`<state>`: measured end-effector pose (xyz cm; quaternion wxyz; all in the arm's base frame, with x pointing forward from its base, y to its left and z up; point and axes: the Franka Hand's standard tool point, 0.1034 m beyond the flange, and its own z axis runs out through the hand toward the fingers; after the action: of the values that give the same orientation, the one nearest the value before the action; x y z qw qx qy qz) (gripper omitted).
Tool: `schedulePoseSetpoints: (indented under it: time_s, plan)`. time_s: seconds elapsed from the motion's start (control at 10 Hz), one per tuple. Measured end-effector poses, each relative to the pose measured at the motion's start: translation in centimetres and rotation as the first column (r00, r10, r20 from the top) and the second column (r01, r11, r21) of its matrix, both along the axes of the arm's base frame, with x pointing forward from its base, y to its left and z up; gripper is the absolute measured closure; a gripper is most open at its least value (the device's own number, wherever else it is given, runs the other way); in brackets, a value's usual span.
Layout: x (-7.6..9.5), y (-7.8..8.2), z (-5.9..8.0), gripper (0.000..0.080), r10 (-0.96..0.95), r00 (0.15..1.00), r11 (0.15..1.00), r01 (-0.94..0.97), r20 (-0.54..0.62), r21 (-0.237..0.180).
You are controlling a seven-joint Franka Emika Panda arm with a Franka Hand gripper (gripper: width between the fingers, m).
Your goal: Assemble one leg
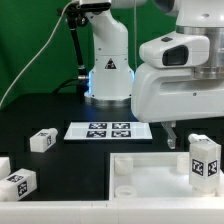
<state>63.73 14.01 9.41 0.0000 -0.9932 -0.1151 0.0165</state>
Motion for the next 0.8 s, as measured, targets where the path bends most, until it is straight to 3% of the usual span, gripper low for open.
schedulePoseSetpoints:
  time_s: [0.4,0.6,0.8]
  plan:
    - [1.0,0.1,0.6,0.0151,0.283,0.959,0.959,-0.283,0.026,-0.008]
    - [2.1,0.4,0.7,0.0151,0.296,0.955,0.955,-0.296,0.037,-0.01]
    - [2.1,0.2,0.2,0.0151,0.293,0.956,0.956,-0.293,0.032,-0.011]
